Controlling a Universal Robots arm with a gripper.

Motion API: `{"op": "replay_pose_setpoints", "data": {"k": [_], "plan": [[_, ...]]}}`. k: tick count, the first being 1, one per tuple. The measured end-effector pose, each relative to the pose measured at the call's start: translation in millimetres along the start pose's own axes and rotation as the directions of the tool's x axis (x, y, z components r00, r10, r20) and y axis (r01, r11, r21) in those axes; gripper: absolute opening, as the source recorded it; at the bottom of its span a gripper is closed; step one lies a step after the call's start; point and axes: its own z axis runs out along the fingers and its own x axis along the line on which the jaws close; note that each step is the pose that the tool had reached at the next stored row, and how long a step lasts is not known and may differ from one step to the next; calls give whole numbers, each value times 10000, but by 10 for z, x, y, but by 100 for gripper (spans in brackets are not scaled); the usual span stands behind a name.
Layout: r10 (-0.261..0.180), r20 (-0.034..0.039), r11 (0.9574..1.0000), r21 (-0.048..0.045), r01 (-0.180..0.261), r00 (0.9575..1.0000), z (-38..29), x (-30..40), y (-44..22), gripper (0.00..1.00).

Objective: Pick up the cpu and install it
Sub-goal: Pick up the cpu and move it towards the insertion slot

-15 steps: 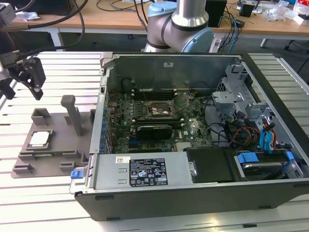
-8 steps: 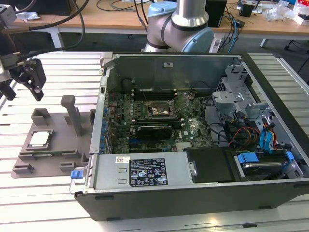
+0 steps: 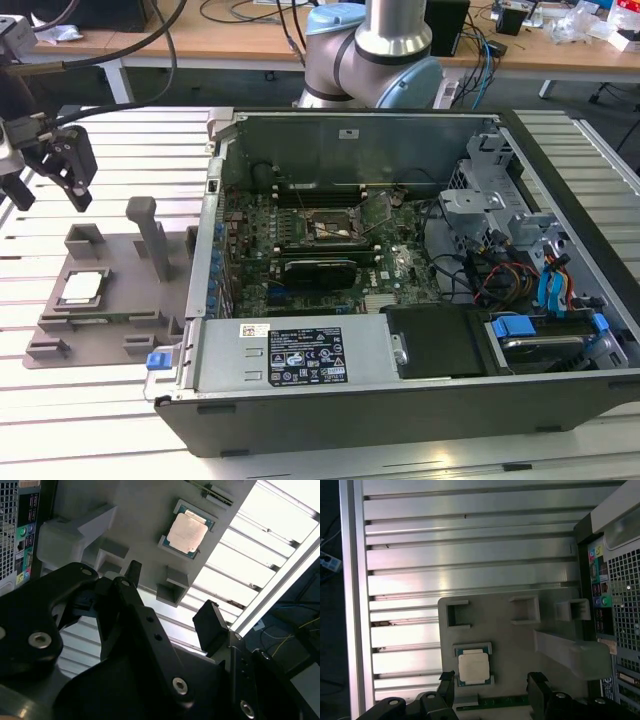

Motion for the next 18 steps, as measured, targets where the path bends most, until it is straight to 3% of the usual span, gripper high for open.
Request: {"op": "replay_pose_setpoints", "data": {"k": [18], "plan": [[0, 0, 10000, 0, 0, 10000, 36, 5, -2, 69]]}}
